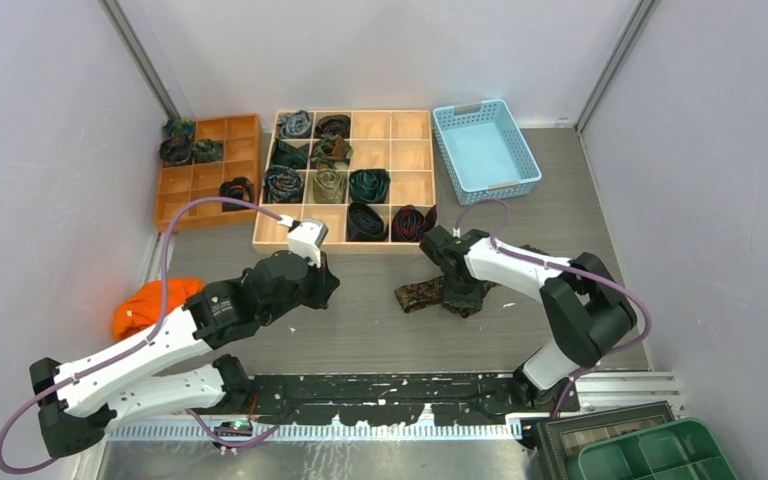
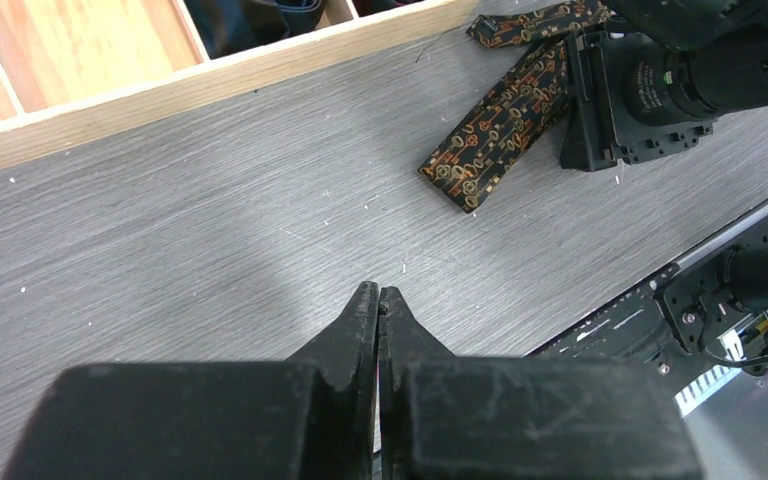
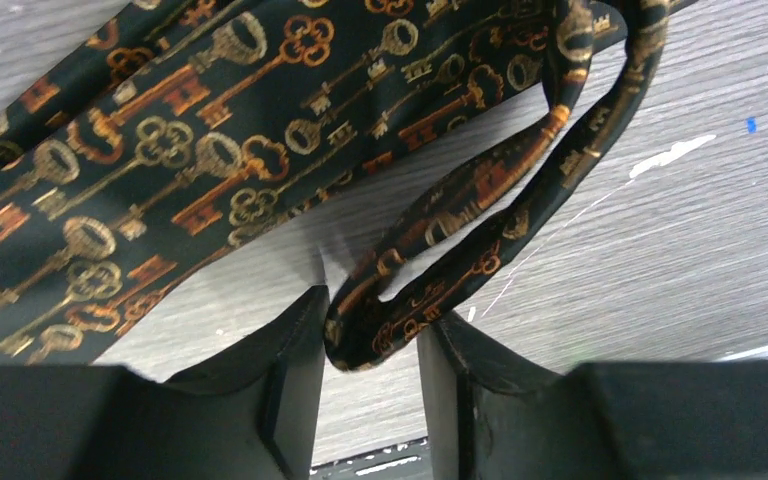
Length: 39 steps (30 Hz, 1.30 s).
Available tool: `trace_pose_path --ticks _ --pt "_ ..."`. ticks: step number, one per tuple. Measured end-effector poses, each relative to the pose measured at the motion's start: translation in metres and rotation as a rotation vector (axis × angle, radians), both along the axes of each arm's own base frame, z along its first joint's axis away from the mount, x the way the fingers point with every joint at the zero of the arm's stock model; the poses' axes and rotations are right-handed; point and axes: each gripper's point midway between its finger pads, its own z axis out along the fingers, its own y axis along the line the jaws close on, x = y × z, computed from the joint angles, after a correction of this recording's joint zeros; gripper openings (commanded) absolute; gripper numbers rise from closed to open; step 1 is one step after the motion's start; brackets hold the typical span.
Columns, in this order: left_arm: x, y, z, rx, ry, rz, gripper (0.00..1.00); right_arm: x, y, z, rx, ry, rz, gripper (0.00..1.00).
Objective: Roll the ties
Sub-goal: Flatten out the tie at the center of the board.
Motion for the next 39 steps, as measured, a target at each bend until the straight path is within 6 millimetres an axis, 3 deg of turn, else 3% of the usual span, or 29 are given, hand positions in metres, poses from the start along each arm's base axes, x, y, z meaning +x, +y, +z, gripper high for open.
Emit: trace_pose_path --ticks 6,12,15,18,22,25,28,31,32,34,35,39 --pt "-0.003 0.005 -0.005 0.003 0.003 0.0 0.0 0.003 -0.007 -0.008 -0.053 0.001 -0.013 0.04" --pt "-0.005 0.01 -0.004 0.001 0.001 0.005 0.0 0.005 -0.004 -0.005 -0.056 -0.017 -0.002 0.01" --pt "-0.007 0.019 -0.002 0.01 -0.004 0.027 0.0 0.005 0.015 0.013 -0.01 -0.047 0.056 0.01" --pt "-0.006 0.034 0.013 0.003 -0.021 0.081 0.0 0.006 0.059 0.05 0.109 -0.119 0.157 0.01" --pt "-0.006 0.068 0.07 -0.098 -0.107 0.202 0.0 0.002 0.142 0.108 0.342 -0.191 0.32 0.01" --pt "-0.01 0.097 0.111 -0.194 -0.183 0.275 0.0 -0.008 0.192 0.122 0.446 -0.155 0.419 0.01" --pt "-0.017 0.129 0.142 -0.264 -0.246 0.339 0.0 -0.017 0.251 0.111 0.51 -0.073 0.515 0.01" --pt "-0.021 0.147 0.154 -0.27 -0.268 0.378 0.0 -0.023 0.298 0.085 0.536 0.007 0.577 0.01" --pt "-0.021 0.15 0.153 -0.256 -0.269 0.385 0.0 -0.027 0.314 0.075 0.545 0.035 0.598 0.05" --pt "-0.021 0.154 0.147 -0.223 -0.263 0.391 0.0 -0.034 0.342 0.056 0.564 0.082 0.633 0.28" --pt "-0.022 0.155 0.144 -0.206 -0.262 0.391 0.0 -0.036 0.351 0.048 0.571 0.1 0.641 0.34" --pt "-0.024 0.161 0.137 -0.171 -0.258 0.393 0.0 -0.048 0.377 0.018 0.597 0.166 0.671 0.44"
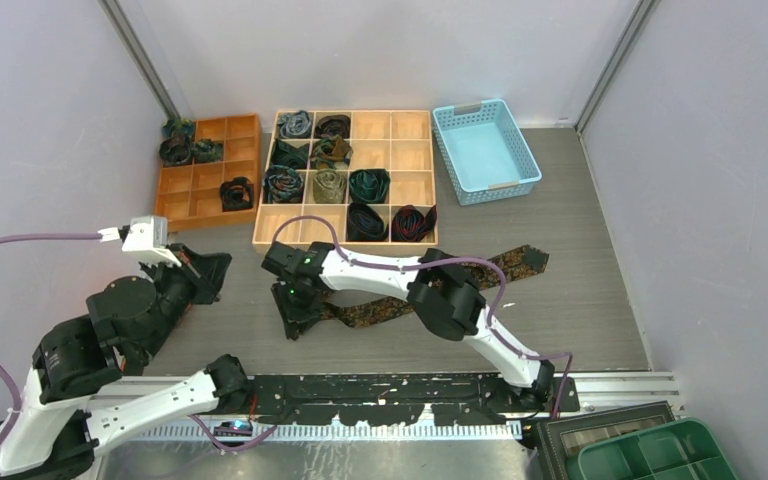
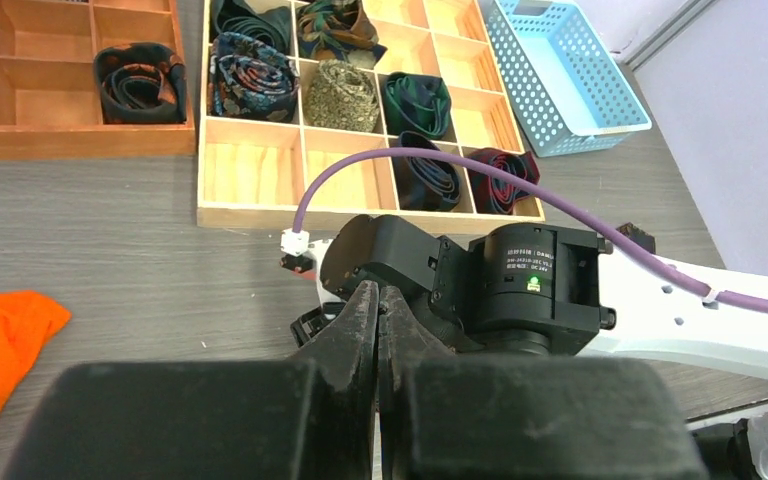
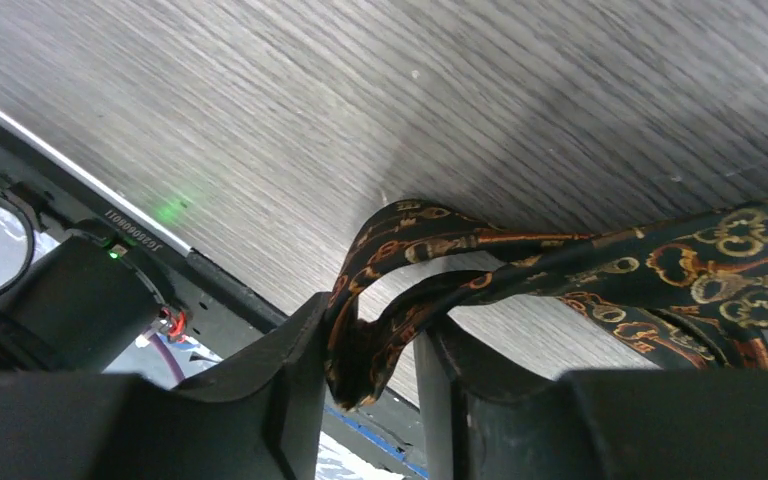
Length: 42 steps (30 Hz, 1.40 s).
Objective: Roll the ties
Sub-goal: Flatten out the tie at the center of the board.
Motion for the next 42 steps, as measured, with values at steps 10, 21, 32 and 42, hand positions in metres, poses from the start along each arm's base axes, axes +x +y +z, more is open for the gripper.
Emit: trace_pose_path --ticks 10,21,32,42 --pt "0.006 -0.017 -0.032 0.063 0.049 -0.026 0.0 0.042 -0.049 0.027 -0.063 -0.161 -0.095 0.61" --pt "0.028 -0.119 -0.13 0.205 0.272 -0.211 0.0 0.11 -0.269 0.145 -0.272 -0.532 -0.515 0.62" --pt "0.03 -0.152 -0.179 0.167 0.333 -0.27 0.0 0.11 -0.336 0.041 -0.647 -0.356 -0.5 0.24" --pt "0.021 -0.142 -0.268 0.21 0.469 -0.206 0.0 0.131 -0.359 -0.005 -0.737 -0.259 -0.558 0.2"
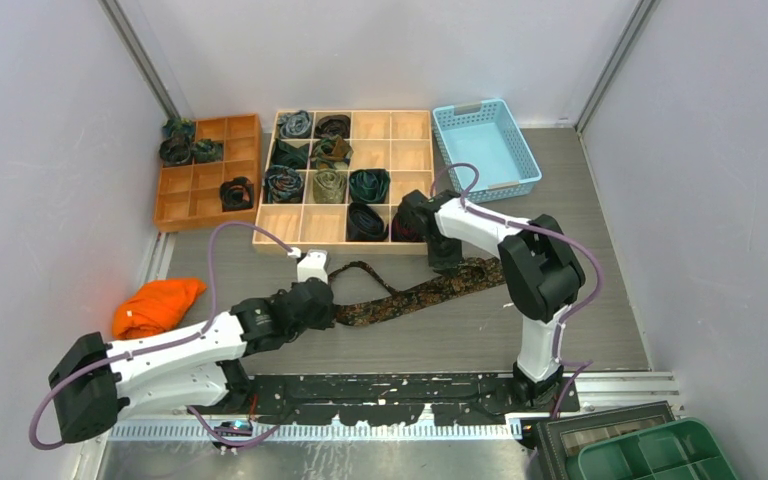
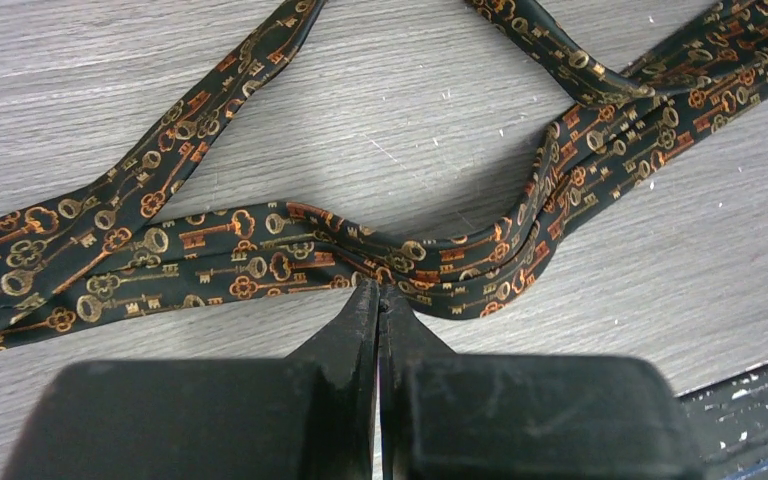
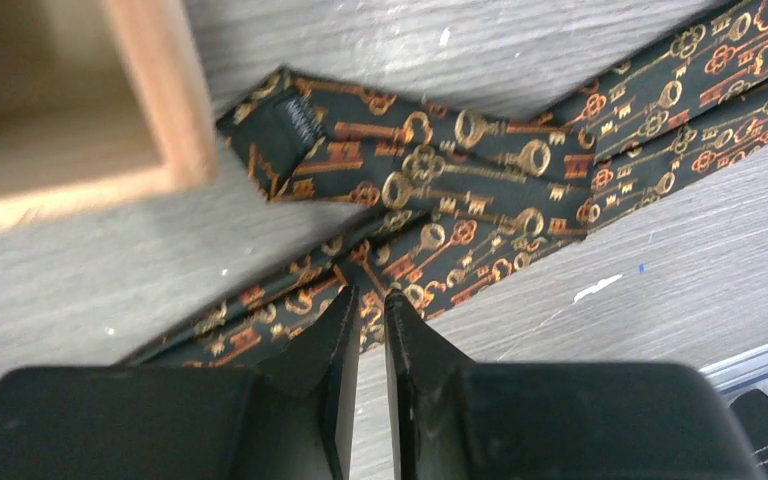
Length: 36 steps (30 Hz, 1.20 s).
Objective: Roll the ties
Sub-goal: Flatten out the tie at the center of the board.
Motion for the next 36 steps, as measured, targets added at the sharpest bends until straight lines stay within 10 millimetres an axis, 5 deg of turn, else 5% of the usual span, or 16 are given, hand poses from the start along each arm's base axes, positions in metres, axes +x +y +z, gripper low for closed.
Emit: trace_pose_path --ticks 8,20,26,36 --pt "0.006 -0.001 -0.02 -0.006 0.003 0.061 0.0 0.018 -0.031 -0.02 0.005 0.038 -0.103 0.19" --pt "0.008 0.011 -0.059 0.087 0.046 0.122 0.0 0.035 -0.082 -0.021 0.045 0.05 -0.272 0.22" --pt "0.021 0.002 -0.059 0.059 0.036 0.149 0.0 0.044 -0.109 -0.02 0.075 0.026 -0.366 0.22" --pt "0.028 0.0 -0.058 0.032 0.046 0.164 0.0 0.047 -0.182 -0.018 0.121 -0.026 -0.603 0.22"
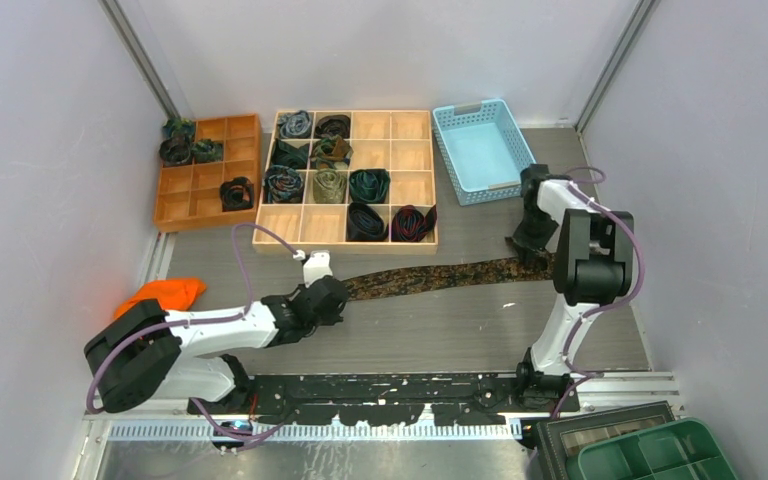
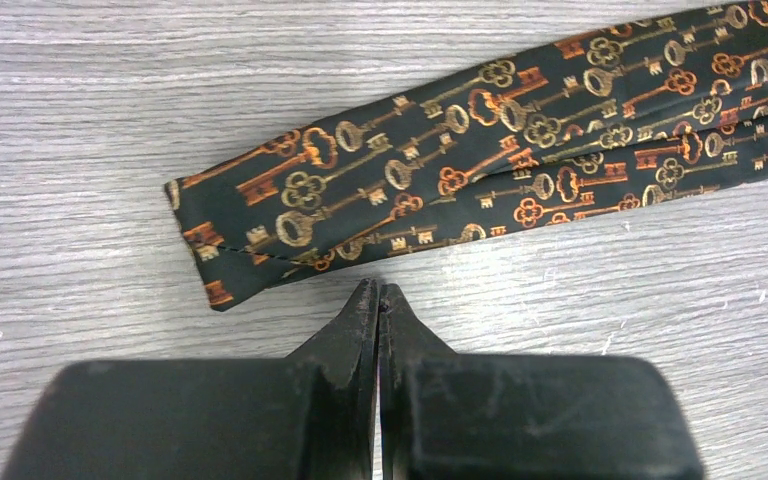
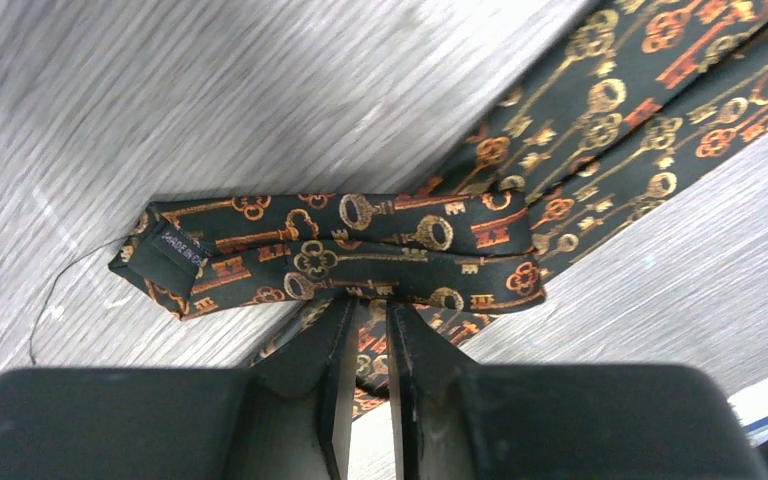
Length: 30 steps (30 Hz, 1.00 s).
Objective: Roll the ties
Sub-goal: Flatten out the tie at the center of the board.
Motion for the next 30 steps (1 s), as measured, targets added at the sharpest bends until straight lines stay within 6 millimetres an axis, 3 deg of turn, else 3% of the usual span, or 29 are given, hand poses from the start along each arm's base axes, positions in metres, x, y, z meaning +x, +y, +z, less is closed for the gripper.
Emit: trace_pose_path --ticks 4,9,15,22,30 --pt "0.004 0.0 0.0 -0.02 0.005 0.01 0.0 -0.001 -0.02 0.005 0.011 -0.031 -0.067 0.23" --pt "0.007 0.0 0.0 -0.045 0.009 0.019 0.0 0.0 -0.027 0.018 0.015 -0.078 -0.095 0.24" --pt "0.009 0.0 0.0 -0.06 0.01 0.022 0.0 -0.004 -0.044 0.019 0.005 -0.084 -0.148 0.25" --pt "0.007 0.005 0.0 -0.076 0.009 0.029 0.0 -0.018 -0.082 0.02 -0.06 -0.062 -0.246 0.27" --pt "0.006 0.01 0.0 -0.086 0.008 0.037 0.0 -0.032 -0.106 0.024 -0.123 -0.041 -0.318 0.27"
